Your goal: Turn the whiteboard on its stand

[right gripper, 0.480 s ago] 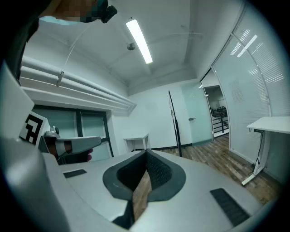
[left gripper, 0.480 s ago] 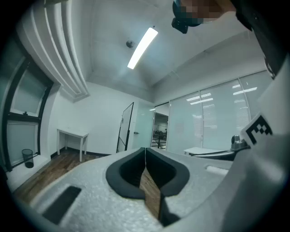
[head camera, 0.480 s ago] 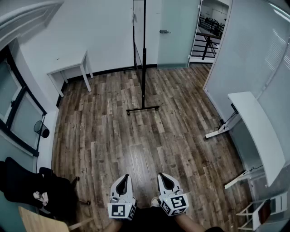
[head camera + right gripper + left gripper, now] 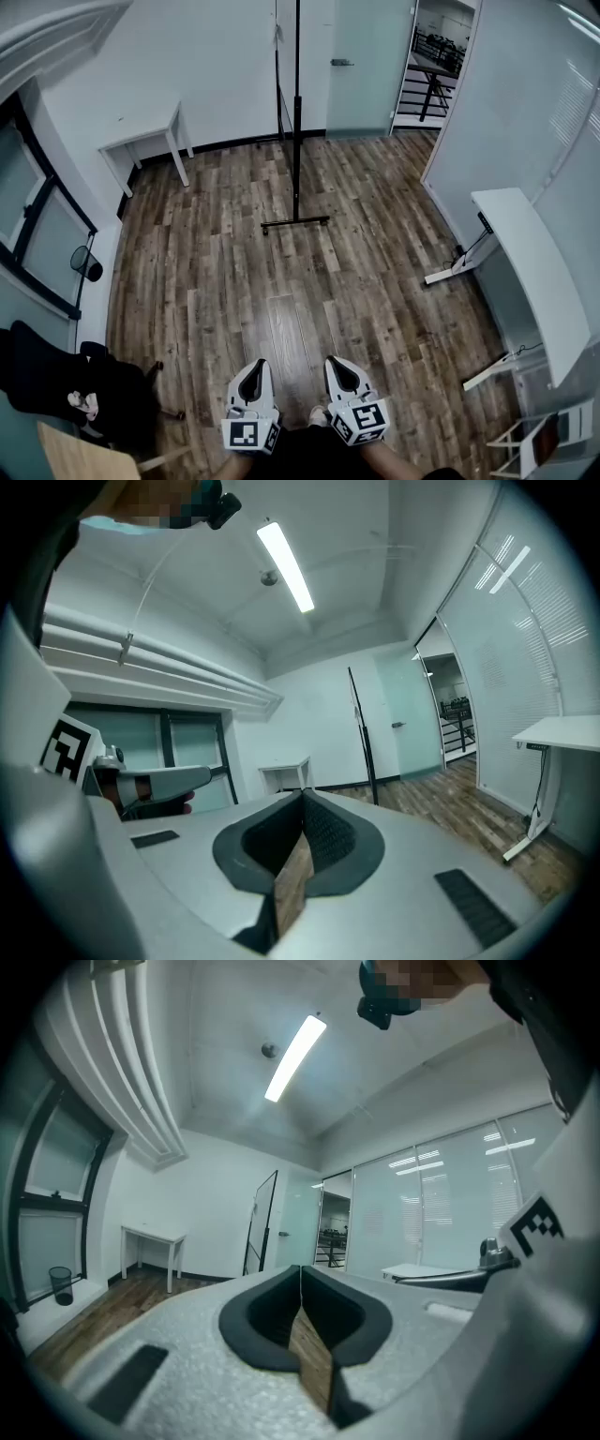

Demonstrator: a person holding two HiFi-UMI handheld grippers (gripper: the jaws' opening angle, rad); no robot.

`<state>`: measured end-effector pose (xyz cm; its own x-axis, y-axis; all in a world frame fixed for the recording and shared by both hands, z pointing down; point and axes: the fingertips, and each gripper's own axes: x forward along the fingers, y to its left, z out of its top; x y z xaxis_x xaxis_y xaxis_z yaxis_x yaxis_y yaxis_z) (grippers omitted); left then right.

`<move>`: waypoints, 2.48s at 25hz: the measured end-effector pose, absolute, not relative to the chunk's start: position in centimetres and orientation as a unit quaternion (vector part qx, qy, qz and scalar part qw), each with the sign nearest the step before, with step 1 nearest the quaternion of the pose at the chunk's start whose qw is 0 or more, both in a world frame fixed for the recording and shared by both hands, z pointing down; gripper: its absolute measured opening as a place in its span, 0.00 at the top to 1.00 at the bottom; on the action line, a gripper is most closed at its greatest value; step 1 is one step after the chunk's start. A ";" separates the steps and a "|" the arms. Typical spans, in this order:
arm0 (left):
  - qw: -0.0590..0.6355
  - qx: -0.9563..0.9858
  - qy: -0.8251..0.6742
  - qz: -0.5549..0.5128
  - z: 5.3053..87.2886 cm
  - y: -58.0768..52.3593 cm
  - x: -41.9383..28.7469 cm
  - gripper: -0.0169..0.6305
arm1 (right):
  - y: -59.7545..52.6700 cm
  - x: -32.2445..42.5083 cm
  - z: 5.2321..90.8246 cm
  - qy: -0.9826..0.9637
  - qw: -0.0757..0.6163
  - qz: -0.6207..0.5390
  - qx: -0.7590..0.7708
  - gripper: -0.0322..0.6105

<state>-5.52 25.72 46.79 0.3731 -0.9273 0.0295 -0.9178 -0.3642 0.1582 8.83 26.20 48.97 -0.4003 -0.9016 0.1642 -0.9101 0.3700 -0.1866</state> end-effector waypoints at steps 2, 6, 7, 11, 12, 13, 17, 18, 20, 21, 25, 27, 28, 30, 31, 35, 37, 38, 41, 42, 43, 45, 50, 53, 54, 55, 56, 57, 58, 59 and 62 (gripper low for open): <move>0.073 0.824 -0.561 -0.032 46.8 25.8 -5.1 0.95 | 26.2 9.4 48.8 -0.827 0.004 0.124 0.548 0.93; 0.070 0.822 -0.564 -0.033 46.7 25.7 -3.7 0.95 | 26.1 10.7 48.5 -0.831 -0.006 0.116 0.544 0.93; 0.070 0.821 -0.566 -0.032 46.7 25.7 -3.2 0.95 | 26.1 11.1 48.5 -0.832 -0.006 0.116 0.543 0.93; 0.065 0.816 -0.573 -0.032 46.4 26.0 -1.3 0.95 | 26.3 13.0 48.4 -0.835 -0.009 0.120 0.536 0.93; 0.062 0.815 -0.575 -0.031 46.4 26.1 -1.0 0.95 | 26.4 13.3 48.4 -0.837 -0.012 0.119 0.533 0.93; 0.060 0.814 -0.577 -0.030 46.5 26.2 -0.7 0.95 | 26.4 13.5 48.4 -0.840 -0.014 0.118 0.530 0.93; 0.065 0.809 -0.584 -0.024 46.9 26.1 -0.3 0.95 | 25.7 14.3 48.9 -0.843 -0.013 0.119 0.525 0.93; 0.067 0.808 -0.586 -0.021 47.0 25.9 -0.3 0.95 | 25.4 14.3 49.0 -0.842 -0.013 0.123 0.525 0.93; 0.070 0.806 -0.588 -0.018 47.2 25.0 -0.5 0.95 | 24.5 14.3 49.0 -0.843 -0.012 0.129 0.522 0.93; 0.070 0.805 -0.589 -0.018 47.3 24.4 -0.5 0.95 | 24.0 14.2 49.1 -0.844 -0.012 0.131 0.520 0.93; 0.076 0.806 -0.587 -0.020 48.5 20.9 -0.6 0.95 | 21.0 14.2 50.2 -0.842 -0.011 0.129 0.523 0.93; 0.075 0.809 -0.583 -0.022 48.7 18.6 -0.6 0.95 | 18.9 14.2 50.7 -0.839 -0.009 0.129 0.528 0.93; 0.073 0.811 -0.580 -0.023 48.7 17.3 -0.6 0.95 | 17.7 14.1 50.7 -0.838 -0.008 0.129 0.531 0.93; 0.070 0.815 -0.574 -0.027 48.5 14.2 -0.9 0.95 | 15.0 13.8 50.5 -0.833 -0.004 0.127 0.538 0.93; 0.069 0.817 -0.572 -0.029 48.5 12.6 -1.3 0.95 | 13.5 13.4 50.5 -0.831 -0.002 0.126 0.541 0.93; 0.074 0.822 -0.564 -0.030 48.8 6.4 -2.8 0.95 | 7.5 11.8 50.8 -0.827 0.003 0.121 0.549 0.93; 0.077 0.827 -0.557 -0.031 48.8 3.4 -3.6 0.95 | 4.4 11.1 50.6 -0.823 0.008 0.117 0.556 0.93; 0.078 0.829 -0.553 -0.031 48.7 1.8 -4.1 0.95 | 2.8 10.5 50.4 -0.821 0.012 0.116 0.558 0.93; 0.084 0.835 -0.542 -0.034 48.5 -2.7 -5.6 0.95 | -1.6 8.8 49.8 -0.816 0.016 0.117 0.566 0.93; 0.082 0.838 -0.539 -0.034 48.4 -4.2 -5.9 0.95 | -3.0 8.4 49.6 -0.815 0.013 0.116 0.568 0.93; 0.077 0.840 -0.536 -0.032 48.2 -5.5 -6.3 0.95 | -4.3 7.9 49.3 -0.816 0.009 0.114 0.567 0.93; 0.068 0.845 -0.530 -0.031 48.0 -7.6 -6.9 0.95 | -6.4 6.9 48.9 -0.818 0.003 0.110 0.565 0.93; 0.072 0.850 -0.520 -0.044 47.7 -12.0 -8.5 0.95 | -10.9 4.9 48.2 -0.814 0.003 0.096 0.573 0.93; 0.078 0.851 -0.518 -0.049 47.7 -13.8 -8.8 0.95 | -13.0 4.3 48.5 -0.813 0.007 0.098 0.574 0.93; 0.079 0.850 -0.518 -0.049 47.8 -14.5 -8.8 0.95 | -13.8 4.2 48.7 -0.814 0.007 0.100 0.573 0.93; 0.081 0.850 -0.518 -0.048 48.0 -15.3 -8.8 0.95 | -14.7 4.1 48.9 -0.814 0.008 0.102 0.572 0.93; 0.084 0.850 -0.518 -0.047 48.2 -16.1 -8.8 0.95 | -15.6 4.1 49.1 -0.814 0.009 0.103 0.571 0.93; 0.086 0.850 -0.518 -0.045 48.4 -16.8 -8.8 0.95 | -16.5 4.0 49.4 -0.815 0.010 0.105 0.570 0.93; 0.088 0.850 -0.518 -0.044 48.6 -17.5 -8.8 0.95 | -17.4 3.9 49.6 -0.817 0.011 0.106 0.567 0.93; 0.089 0.849 -0.519 -0.043 48.8 -18.3 -8.7 0.95 | -18.4 3.8 50.0 -0.818 0.012 0.106 0.565 0.93; 0.087 0.846 -0.524 -0.042 49.1 -21.5 -8.4 0.95 | -22.2 4.2 50.6 -0.822 0.010 0.105 0.560 0.93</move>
<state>-8.43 -21.50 49.13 0.4477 -0.8940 0.0201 -0.8795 -0.4361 0.1906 4.18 -22.22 50.60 -0.3720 -0.9183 0.1353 -0.9227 0.3500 -0.1614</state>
